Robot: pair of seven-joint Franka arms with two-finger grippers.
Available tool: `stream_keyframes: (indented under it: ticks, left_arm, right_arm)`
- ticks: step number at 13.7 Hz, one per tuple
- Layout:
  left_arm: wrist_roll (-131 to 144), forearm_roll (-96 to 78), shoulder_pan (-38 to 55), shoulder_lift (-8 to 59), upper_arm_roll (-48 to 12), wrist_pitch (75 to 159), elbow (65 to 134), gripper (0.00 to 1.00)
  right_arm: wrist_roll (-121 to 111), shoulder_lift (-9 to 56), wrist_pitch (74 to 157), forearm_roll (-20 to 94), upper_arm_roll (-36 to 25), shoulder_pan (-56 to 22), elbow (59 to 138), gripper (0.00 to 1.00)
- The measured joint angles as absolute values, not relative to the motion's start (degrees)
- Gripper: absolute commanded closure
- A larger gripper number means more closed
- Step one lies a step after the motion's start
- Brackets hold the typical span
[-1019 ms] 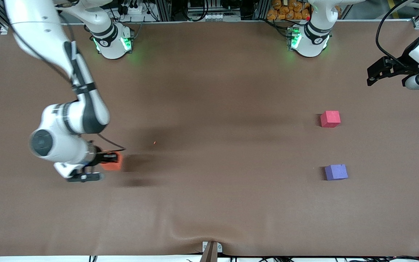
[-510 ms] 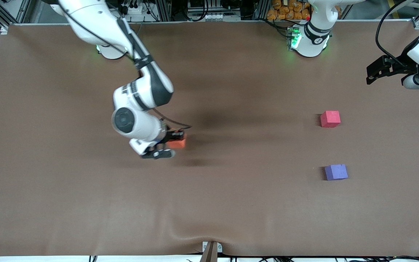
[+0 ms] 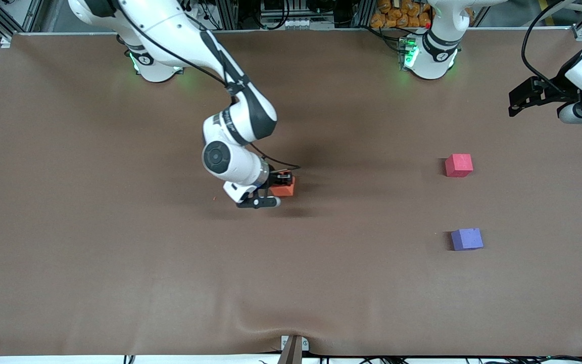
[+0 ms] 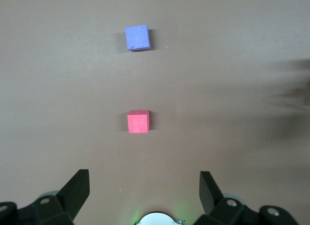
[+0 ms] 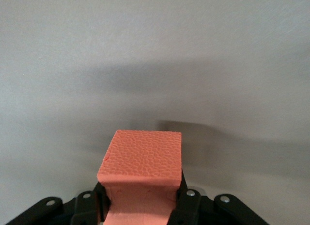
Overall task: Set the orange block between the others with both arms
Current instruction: 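Carry the orange cube with the right gripper toward the table's middle, then release the orange cube and withdraw the right gripper, then reach the left gripper across to the orange cube while the right gripper retracts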
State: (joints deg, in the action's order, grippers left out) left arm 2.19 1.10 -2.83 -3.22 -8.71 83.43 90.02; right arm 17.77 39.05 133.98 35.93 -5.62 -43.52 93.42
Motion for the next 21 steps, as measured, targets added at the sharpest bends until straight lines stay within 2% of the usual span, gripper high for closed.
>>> stream_keyframes:
  ticks: [1,3,10,12,15,19,21]
  left_arm:
    - [2.19,1.1,-2.83,-3.22,-8.7,83.42,90.02,0.0]
    - [2.2,1.1,-2.83,-3.22,-8.71,83.42,90.02,0.0]
    - [2.19,1.1,-2.84,-3.21,-8.68,83.42,90.02,0.0]
    - [2.19,1.1,-2.86,-3.21,-8.67,83.42,90.03,0.0]
    - [2.19,1.1,-2.89,-3.21,-8.65,83.42,90.03,0.0]
    - [2.19,1.1,-2.93,-3.21,-8.62,83.43,90.05,0.0]
    - [2.19,1.1,-2.91,-3.13,-8.65,83.43,90.06,0.0]
  right_arm:
    - [18.72,39.66,134.62,36.33,-5.62,-44.31,93.34,0.35]
    - [20.55,40.23,135.07,36.84,-5.63,-44.96,93.16,0.0]
    - [22.4,40.06,135.23,36.94,-6.51,-44.4,90.03,0.0]
    - [22.41,38.25,132.84,36.93,-7.06,-42.41,89.1,0.0]
    - [22.27,32.31,122.23,33.77,-7.49,-36.33,88.12,0.0]
    - [21.97,21.41,100.91,18.32,-7.39,-26.37,84.71,0.0]
    - [21.65,16.48,93.3,13.77,-6.98,-22.28,82.24,0.0]
